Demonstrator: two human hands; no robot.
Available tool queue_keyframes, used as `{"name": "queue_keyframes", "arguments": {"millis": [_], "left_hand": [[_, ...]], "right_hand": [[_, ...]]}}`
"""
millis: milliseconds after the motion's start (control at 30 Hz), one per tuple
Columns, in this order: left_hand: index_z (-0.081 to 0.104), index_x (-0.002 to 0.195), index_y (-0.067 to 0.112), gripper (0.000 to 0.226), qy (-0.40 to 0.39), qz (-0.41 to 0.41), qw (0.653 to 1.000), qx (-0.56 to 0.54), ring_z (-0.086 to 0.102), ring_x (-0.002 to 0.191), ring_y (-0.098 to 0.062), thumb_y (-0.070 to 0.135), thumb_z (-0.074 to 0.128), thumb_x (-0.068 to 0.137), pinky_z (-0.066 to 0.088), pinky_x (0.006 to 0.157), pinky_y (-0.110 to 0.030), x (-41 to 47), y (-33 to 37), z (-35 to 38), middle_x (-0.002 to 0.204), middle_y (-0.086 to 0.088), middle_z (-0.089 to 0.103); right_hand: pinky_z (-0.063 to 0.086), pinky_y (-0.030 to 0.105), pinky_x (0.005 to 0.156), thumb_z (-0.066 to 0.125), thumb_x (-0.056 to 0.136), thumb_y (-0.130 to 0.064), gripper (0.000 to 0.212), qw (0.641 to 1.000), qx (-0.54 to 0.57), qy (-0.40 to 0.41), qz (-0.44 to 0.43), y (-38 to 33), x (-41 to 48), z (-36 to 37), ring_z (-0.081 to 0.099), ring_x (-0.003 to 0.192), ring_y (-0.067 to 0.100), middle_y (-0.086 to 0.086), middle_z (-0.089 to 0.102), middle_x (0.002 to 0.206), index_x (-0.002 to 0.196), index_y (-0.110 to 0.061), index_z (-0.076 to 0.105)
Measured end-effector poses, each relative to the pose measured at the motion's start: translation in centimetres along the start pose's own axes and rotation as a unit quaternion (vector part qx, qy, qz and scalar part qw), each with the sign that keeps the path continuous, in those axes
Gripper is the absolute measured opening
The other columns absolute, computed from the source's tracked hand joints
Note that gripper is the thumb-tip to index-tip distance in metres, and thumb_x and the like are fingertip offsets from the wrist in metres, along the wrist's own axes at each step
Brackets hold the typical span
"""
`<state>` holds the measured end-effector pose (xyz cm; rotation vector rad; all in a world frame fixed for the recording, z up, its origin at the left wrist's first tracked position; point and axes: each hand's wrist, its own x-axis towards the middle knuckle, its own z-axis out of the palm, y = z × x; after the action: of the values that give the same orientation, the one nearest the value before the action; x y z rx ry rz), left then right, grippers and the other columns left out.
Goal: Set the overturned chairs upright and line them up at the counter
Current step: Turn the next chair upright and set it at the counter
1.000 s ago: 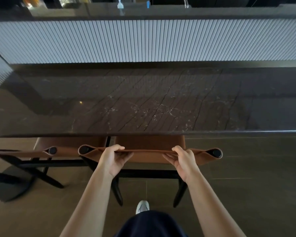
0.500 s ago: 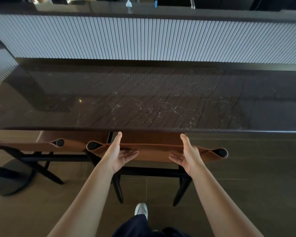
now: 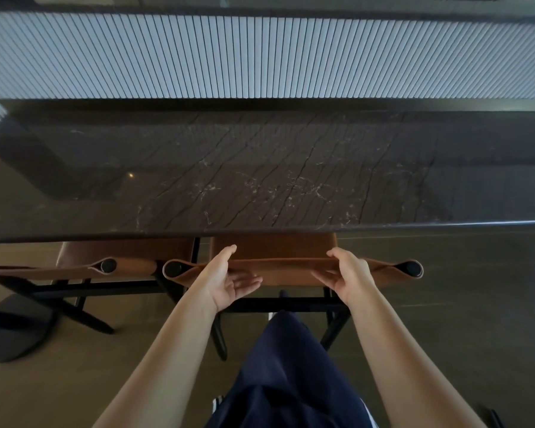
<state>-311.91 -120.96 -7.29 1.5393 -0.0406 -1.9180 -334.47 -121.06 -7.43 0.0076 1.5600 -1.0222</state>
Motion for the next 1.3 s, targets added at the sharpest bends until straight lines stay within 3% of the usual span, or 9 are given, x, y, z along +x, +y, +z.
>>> {"name": "queue_keyframes", "arguments": {"millis": [133,233,333,467,633,867,1067,1300], "left_hand": [[0.040,0.140,0.007,0.053,-0.002,-0.023,1.000,-0.005,0.067,0.095,-0.042,0.033,0.056,0.097,0.057,0.065,-0.045,0.0,-0.5,-0.1,0.114,-0.034,0.062],[0.049,0.131,-0.004,0.044,-0.014,-0.042,0.999,-0.007,0.069,0.092,-0.042,0.024,0.053,0.097,0.058,0.061,-0.044,0.1,-1.0,-0.5,0.109,-0.033,0.065],[0.053,0.123,-0.009,0.038,-0.022,-0.066,0.997,-0.015,0.069,0.093,-0.042,0.014,0.051,0.094,0.060,0.061,-0.043,0.0,-1.8,-1.2,0.107,-0.035,0.066],[0.049,0.109,-0.001,0.018,-0.017,-0.111,0.993,-0.025,0.071,0.075,-0.044,0.010,0.048,0.094,0.060,0.060,-0.046,-0.2,-3.6,-2.4,0.099,-0.039,0.065],[0.049,0.101,0.000,0.012,-0.004,-0.140,0.990,-0.020,0.067,0.088,-0.047,0.011,0.047,0.097,0.056,0.071,-0.049,-0.5,-6.1,-4.0,0.105,-0.038,0.064],[0.059,0.107,-0.013,0.029,-0.008,-0.132,0.990,-0.039,0.069,0.085,-0.041,0.009,0.044,0.098,0.060,0.062,-0.044,-1.2,-9.0,-5.3,0.097,-0.031,0.069],[0.059,0.095,-0.012,0.025,-0.011,-0.105,0.993,-0.060,0.067,0.087,-0.040,0.006,0.043,0.098,0.058,0.063,-0.045,-1.7,-9.3,-5.3,0.088,-0.030,0.070],[0.057,0.101,-0.013,0.021,-0.009,-0.090,0.994,-0.066,0.068,0.086,-0.040,0.003,0.043,0.097,0.058,0.067,-0.046,-1.9,-9.6,-5.4,0.092,-0.033,0.068]], "right_hand": [[0.060,0.045,0.061,0.056,0.089,0.006,0.019,1.000,0.025,0.009,0.003,0.7,-0.2,-0.3,0.067,0.079,0.034,0.023,0.059,0.096,0.104,-0.003,0.048],[0.060,0.045,0.063,0.051,0.089,0.008,0.027,0.999,0.036,0.020,0.004,1.4,-0.4,-0.4,0.067,0.075,0.032,0.022,0.059,0.086,0.114,0.001,0.048],[0.061,0.043,0.062,0.048,0.087,0.009,0.039,0.999,0.039,0.032,0.010,2.3,-0.6,-0.8,0.068,0.080,0.032,0.024,0.063,0.091,0.125,0.004,0.047],[0.058,0.043,0.058,0.046,0.085,0.012,0.043,0.996,0.058,0.064,0.029,4.4,-0.9,-1.8,0.068,0.086,0.035,0.026,0.063,0.107,0.128,0.005,0.048],[0.056,0.047,0.069,0.044,0.085,0.013,0.039,0.993,0.060,0.090,0.043,7.0,-1.2,-3.3,0.063,0.082,0.034,0.026,0.059,0.107,0.123,0.005,0.050],[0.054,0.049,0.078,0.042,0.088,0.015,0.034,0.990,0.084,0.088,0.065,9.2,-2.4,-5.2,0.060,0.085,0.035,0.020,0.057,0.099,0.117,-0.001,0.048],[0.055,0.048,0.073,0.042,0.087,0.016,0.032,0.992,0.085,0.069,0.058,9.3,-2.3,-5.5,0.063,0.088,0.037,0.021,0.059,0.101,0.114,0.001,0.051],[0.057,0.050,0.080,0.043,0.087,0.017,0.040,0.994,0.083,0.058,0.048,9.9,-2.3,-6.1,0.063,0.092,0.037,0.021,0.059,0.109,0.122,0.000,0.050]]}}
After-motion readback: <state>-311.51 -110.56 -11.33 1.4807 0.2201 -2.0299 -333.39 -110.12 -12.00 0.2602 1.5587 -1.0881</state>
